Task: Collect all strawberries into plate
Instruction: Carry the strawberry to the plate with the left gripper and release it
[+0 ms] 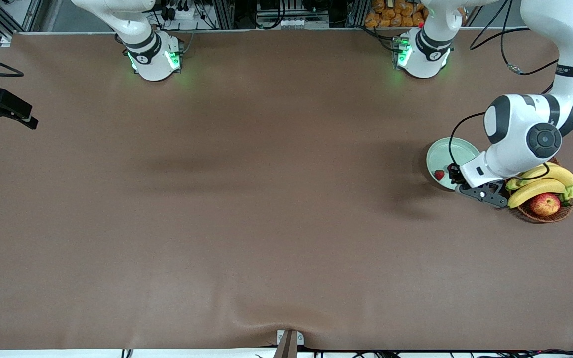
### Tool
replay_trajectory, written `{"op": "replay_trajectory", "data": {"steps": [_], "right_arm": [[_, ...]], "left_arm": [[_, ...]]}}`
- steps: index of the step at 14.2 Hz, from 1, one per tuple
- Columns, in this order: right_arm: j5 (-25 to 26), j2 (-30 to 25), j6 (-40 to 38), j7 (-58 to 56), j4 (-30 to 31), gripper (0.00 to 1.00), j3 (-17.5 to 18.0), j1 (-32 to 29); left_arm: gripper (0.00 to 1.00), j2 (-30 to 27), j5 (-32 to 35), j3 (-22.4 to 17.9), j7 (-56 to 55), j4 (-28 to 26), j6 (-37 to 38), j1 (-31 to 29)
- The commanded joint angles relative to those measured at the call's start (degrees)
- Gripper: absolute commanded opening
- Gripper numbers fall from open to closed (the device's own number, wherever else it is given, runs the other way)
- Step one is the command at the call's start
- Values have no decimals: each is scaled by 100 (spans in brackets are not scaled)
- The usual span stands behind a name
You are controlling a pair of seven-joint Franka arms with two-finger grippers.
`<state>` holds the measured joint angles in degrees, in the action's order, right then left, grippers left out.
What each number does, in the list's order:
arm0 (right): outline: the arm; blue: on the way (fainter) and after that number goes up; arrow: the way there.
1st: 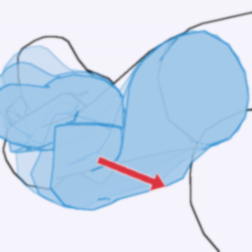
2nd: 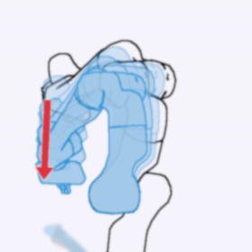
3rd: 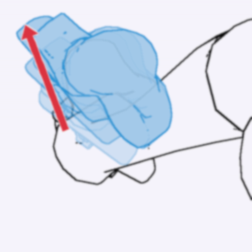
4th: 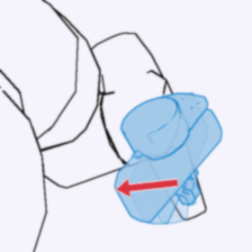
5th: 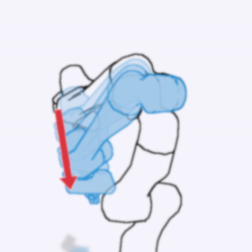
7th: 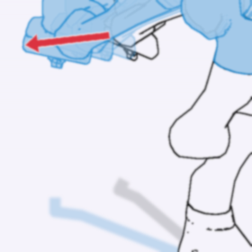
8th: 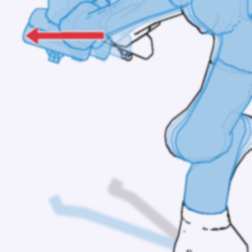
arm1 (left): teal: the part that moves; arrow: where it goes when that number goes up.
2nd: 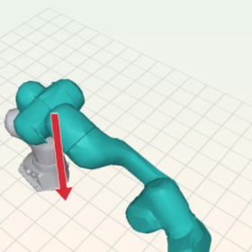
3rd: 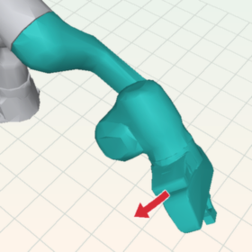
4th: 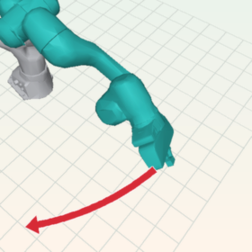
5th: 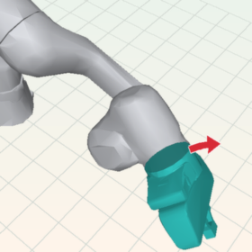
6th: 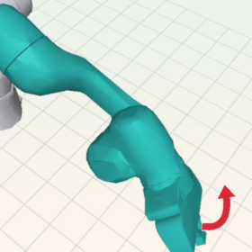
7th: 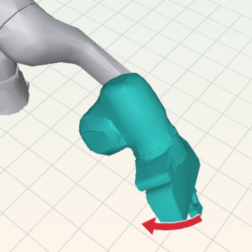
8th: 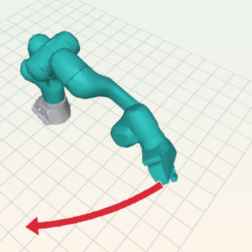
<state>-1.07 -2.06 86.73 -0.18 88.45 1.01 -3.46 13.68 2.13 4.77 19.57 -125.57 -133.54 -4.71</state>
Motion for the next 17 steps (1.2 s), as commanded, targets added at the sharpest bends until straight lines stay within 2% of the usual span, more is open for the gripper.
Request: {"op": "replay_trajectory", "data": {"steps": [1, 3, 6, 7, 9, 11, 12, 15, 17], "right_arm": [[63, 48, 54, 88, -30, 100, 48, 134], [45, 57, 54, 88, -12, 100, 48, 135], [-8, 119, 63, 97, -47, 100, 40, 91], [-8, 119, 55, 97, -47, 100, 22, 74], [10, 119, 63, 80, -56, 100, 22, 73], [89, 119, 63, 79, -56, 100, 22, 108], [89, 119, 63, 79, -64, 100, 22, 100], [80, 119, 63, 79, -82, 100, 22, 126], [63, 119, 54, 79, -82, 100, 22, 126]], "left_arm": [[3, 29, 165, 42, 247, -143, -5, -126], [7, 239, 182, 42, 599, -100, -136, -459], [8, 530, 252, 42, 899, -73, -347, -741], [15, 583, 252, 42, 908, -73, -382, -768], [43, 697, 252, 42, 899, -82, -392, -768], [91, 741, 252, 42, 899, -64, -383, -768], [100, 733, 252, 51, 899, -56, -383, -768], [100, 637, 252, 68, 917, 242, -304, -716], [100, 496, 252, 95, 926, 566, 71, -707]]}}
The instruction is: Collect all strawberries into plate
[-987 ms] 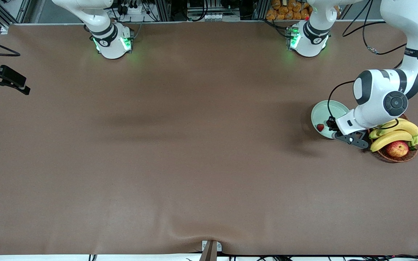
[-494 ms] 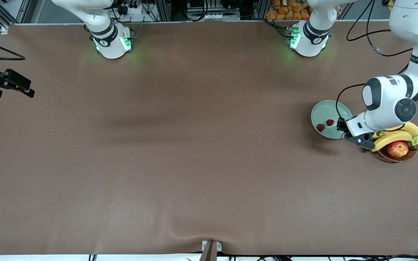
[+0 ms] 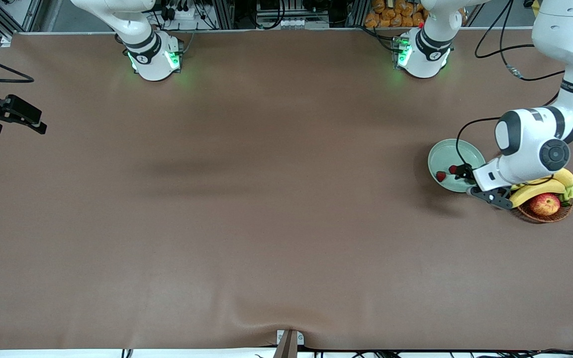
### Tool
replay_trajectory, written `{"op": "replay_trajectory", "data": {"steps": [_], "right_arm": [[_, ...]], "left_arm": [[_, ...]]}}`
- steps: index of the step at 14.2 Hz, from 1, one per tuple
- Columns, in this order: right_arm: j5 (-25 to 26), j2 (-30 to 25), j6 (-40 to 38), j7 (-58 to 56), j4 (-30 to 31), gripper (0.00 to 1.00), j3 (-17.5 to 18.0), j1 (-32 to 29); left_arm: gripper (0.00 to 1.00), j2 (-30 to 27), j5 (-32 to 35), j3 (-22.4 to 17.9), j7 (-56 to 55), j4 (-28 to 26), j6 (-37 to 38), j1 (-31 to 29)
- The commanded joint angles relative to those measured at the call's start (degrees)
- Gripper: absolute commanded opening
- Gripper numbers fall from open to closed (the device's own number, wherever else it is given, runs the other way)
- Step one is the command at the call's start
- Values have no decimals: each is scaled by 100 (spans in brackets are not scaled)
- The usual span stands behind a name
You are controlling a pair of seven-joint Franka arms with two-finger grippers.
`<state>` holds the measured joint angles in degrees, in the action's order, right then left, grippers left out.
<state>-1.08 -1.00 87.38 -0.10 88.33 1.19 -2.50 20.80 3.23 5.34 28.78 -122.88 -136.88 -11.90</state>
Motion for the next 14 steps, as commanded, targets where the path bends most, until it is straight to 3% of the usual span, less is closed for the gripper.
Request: {"op": "replay_trajectory", "data": {"steps": [1, 9, 11, 14], "right_arm": [[64, 13, -10, 72, -70, 100, 4, 30], [64, 13, -19, 63, -70, 100, 4, 30], [73, 13, -19, 54, -70, 100, 4, 30], [73, 13, -19, 54, -62, 100, 4, 30]], "left_arm": [[100, -234, 143, 37, 5, 560, 738, 30], [100, -217, 143, 309, -65, 2240, 2050, 171], [100, -567, 134, 651, -292, 2215, 2121, 127], [100, -656, 134, 723, -566, 2478, 2569, 205]]}}
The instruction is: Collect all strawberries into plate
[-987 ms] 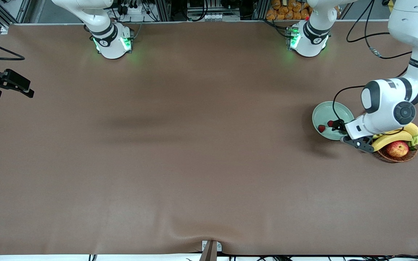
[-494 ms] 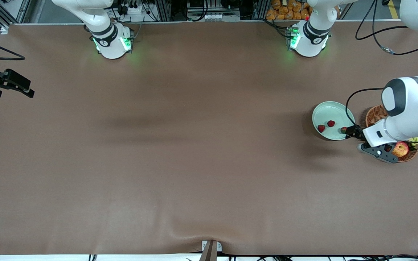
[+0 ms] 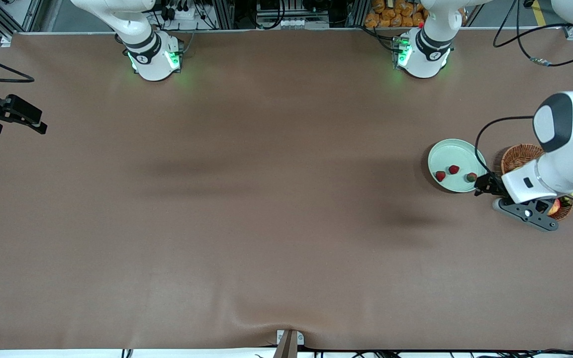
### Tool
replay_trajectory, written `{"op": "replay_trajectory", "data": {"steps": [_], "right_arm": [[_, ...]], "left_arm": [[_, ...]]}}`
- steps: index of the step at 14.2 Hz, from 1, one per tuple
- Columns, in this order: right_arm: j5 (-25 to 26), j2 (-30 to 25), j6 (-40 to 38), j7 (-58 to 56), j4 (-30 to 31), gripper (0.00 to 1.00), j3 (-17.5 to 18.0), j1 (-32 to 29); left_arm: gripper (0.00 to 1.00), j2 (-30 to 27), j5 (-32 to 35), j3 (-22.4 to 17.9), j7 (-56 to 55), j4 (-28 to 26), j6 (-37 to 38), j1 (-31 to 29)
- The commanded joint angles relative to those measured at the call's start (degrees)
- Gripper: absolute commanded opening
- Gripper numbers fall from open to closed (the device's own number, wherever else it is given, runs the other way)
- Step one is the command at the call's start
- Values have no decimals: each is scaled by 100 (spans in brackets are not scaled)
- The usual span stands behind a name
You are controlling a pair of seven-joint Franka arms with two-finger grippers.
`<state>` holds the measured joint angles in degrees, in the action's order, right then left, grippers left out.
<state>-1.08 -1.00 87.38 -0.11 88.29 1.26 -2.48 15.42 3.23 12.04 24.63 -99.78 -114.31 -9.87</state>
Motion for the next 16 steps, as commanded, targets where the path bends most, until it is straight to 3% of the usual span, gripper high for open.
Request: {"op": "replay_trajectory", "data": {"steps": [1, 6, 10, 16], "right_arm": [[73, 12, -19, 54, -58, 100, -3, 28], [81, 12, -10, 46, -58, 100, -3, 28], [90, 12, -10, 46, -58, 100, -3, 11], [99, 12, -1, 37, -75, 100, -3, -24]], "left_arm": [[100, -197, 134, 18, -160, 308, 504, 99], [100, -935, 64, -78, -747, 336, 1120, 563], [100, -1243, 72, -991, -1057, 327, 1385, 1636], [100, -1867, -33, -1290, -952, 152, 1595, 1585]]}}
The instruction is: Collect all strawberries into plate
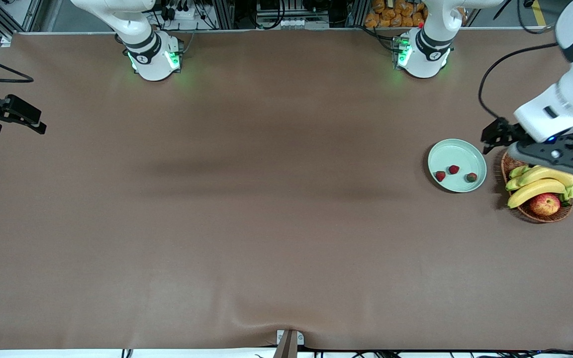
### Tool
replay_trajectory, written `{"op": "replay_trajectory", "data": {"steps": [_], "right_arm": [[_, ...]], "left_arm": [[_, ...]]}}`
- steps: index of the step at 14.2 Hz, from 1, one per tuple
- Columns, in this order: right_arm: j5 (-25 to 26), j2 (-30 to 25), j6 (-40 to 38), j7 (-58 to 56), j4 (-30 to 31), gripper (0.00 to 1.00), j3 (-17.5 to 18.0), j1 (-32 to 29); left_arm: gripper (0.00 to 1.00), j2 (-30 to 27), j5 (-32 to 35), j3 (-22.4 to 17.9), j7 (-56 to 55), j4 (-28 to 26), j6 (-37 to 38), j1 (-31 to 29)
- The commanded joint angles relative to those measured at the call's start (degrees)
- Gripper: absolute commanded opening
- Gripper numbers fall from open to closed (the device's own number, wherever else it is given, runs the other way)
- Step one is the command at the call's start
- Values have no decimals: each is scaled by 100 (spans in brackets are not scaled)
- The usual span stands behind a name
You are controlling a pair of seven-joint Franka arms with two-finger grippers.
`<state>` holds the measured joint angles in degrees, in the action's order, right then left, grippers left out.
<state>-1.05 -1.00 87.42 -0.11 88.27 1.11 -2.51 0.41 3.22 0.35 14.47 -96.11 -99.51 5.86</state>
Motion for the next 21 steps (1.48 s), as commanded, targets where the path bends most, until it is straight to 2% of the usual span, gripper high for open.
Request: {"op": "replay_trajectory", "data": {"steps": [1, 4, 5, 12, 14, 18, 21], "right_arm": [[105, 13, -6, 37, -73, 100, 12, -22], [88, 13, -6, 37, -73, 100, 12, -30], [96, 13, -6, 20, -73, 100, 12, -30], [114, 13, -14, 11, -65, 100, -14, 66], [105, 13, -14, 19, -73, 100, -189, 197], [96, 13, -32, 19, -65, 100, -251, 189], [96, 13, -32, 19, -65, 100, -251, 198]], "left_arm": [[100, -488, -32, -183, 90, -276, 220, 12], [100, -1120, -32, -202, 99, -714, 344, 3], [100, -1174, -32, -202, 91, -794, 344, 3], [100, -675, -41, -281, -681, -75, 230, 91], [100, -586, -41, -281, -1112, 66, 239, 100], [100, -490, -242, -281, -1114, 435, 309, 91], [100, -490, -305, -281, -1140, 444, 459, 100]]}}
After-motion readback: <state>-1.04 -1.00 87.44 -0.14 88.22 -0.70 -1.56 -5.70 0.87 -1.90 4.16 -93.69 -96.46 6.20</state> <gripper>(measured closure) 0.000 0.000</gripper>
